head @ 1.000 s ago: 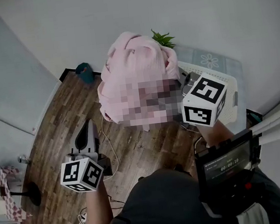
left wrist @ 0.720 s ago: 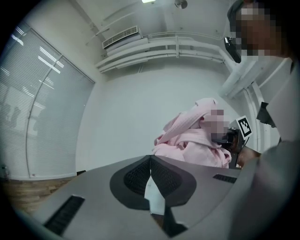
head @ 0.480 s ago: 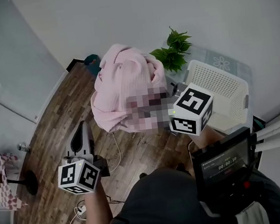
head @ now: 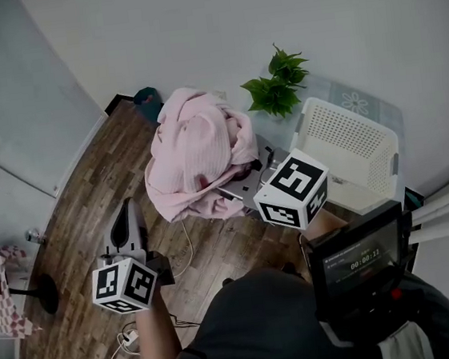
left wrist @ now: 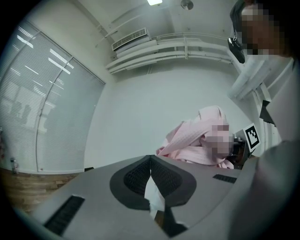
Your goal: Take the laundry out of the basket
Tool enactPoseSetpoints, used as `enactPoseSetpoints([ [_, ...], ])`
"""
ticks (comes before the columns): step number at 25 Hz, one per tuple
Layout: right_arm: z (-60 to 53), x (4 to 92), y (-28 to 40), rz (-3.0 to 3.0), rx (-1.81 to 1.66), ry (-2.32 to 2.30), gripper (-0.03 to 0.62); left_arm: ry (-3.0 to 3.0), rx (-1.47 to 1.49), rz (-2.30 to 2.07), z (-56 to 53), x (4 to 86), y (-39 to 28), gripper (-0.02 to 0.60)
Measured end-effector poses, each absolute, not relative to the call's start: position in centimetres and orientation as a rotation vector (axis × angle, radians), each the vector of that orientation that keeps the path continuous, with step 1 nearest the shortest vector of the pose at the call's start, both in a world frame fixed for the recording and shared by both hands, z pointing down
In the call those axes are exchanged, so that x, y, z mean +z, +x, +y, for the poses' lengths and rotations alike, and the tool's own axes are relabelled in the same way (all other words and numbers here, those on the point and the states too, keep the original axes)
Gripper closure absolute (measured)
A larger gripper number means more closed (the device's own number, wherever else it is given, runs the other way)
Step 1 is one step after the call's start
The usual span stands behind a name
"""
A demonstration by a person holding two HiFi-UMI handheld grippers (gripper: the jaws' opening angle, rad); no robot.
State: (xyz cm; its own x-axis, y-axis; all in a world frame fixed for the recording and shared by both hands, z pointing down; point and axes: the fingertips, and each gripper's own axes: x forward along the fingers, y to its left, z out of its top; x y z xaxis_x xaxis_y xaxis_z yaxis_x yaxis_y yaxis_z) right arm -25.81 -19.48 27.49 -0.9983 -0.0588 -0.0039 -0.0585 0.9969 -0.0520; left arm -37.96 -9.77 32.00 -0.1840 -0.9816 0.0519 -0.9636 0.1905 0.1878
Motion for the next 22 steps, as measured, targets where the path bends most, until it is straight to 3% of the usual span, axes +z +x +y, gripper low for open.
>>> enactPoseSetpoints([
  [22,-20.1,28.0,-25.6,3.151,-0.046,-0.131,0.33,1.91,-0.146,-2.251,-12.1,32.5,-37.9,0.571],
])
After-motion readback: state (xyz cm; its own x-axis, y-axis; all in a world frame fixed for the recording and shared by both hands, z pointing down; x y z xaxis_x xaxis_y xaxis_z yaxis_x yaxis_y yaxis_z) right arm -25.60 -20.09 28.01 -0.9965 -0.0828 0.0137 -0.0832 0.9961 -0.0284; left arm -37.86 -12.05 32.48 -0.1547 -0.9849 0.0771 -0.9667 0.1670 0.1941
